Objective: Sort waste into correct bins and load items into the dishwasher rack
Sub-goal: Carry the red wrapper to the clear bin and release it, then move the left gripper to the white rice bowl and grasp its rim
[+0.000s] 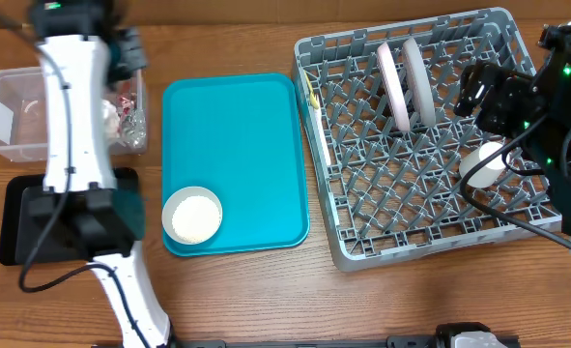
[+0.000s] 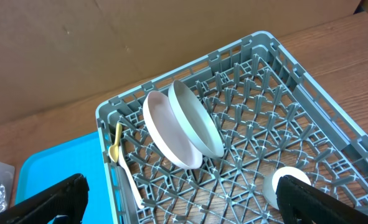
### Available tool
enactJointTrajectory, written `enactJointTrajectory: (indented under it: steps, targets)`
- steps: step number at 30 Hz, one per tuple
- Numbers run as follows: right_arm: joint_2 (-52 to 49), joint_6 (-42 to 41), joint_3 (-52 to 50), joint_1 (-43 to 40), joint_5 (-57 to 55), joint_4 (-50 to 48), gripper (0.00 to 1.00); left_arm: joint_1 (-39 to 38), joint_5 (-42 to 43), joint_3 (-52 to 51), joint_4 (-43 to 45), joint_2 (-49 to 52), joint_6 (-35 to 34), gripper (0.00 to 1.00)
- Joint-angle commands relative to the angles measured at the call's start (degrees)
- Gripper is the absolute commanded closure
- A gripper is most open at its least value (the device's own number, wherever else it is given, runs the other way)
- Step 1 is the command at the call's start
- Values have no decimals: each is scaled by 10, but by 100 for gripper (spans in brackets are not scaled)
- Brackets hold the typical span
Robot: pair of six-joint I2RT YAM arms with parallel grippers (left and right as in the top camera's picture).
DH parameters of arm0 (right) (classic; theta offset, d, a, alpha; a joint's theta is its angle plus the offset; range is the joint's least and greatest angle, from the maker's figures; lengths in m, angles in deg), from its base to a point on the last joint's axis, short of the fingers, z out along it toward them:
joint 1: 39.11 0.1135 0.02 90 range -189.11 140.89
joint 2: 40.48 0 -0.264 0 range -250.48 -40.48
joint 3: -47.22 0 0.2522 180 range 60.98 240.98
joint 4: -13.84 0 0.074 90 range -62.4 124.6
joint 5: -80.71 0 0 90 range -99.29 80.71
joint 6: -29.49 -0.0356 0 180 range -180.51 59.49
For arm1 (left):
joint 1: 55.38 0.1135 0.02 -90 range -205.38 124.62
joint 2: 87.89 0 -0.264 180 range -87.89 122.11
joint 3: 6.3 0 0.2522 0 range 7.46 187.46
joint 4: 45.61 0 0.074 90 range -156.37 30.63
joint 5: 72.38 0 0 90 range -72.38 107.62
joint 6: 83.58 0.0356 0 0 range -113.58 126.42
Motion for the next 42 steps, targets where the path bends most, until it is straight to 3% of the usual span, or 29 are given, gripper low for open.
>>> enactJointTrajectory:
  steps: [1,4,8,12,14,15,18,22,25,30,33,38,42]
  targets:
    - [1,0,1,-2,-3,-3,0,50,30,-40,9,52,7,92]
    - [1,0,1,-2,-3,-3,0,69,31,-41,8,67,7,61]
    - [1,0,1,-2,-3,-3,0,88,33,-37,2,63,8,44]
    - [1,0,1,-2,-3,-3,0,95,43,-7,-59,47,11,45]
    - [1,0,1,-2,-3,-3,0,94,92,13,-106,32,11,47]
    - [1,0,1,-2,-3,-3,0,90,133,19,-111,21,21,51]
    - [1,0,1,-2,-3,-3,0,65,207,19,-111,-33,44,52]
    - [1,0,1,-2,-3,-3,0,13,186,19,-111,-105,43,48]
    - [1,0,1,-2,-3,-3,0,-75,109,4,-111,-163,46,41]
    - [1,0,1,-2,-3,-3,0,-182,98,-98,-111,-202,40,32]
    - [1,0,1,-2,-3,-3,0,-215,84,-198,-111,-203,-3,31]
    - [1,0,1,-2,-3,-3,0,-219,71,-364,-92,-202,-61,38]
    - [1,0,1,-2,-3,-3,0,-230,106,-482,-19,-202,-54,45]
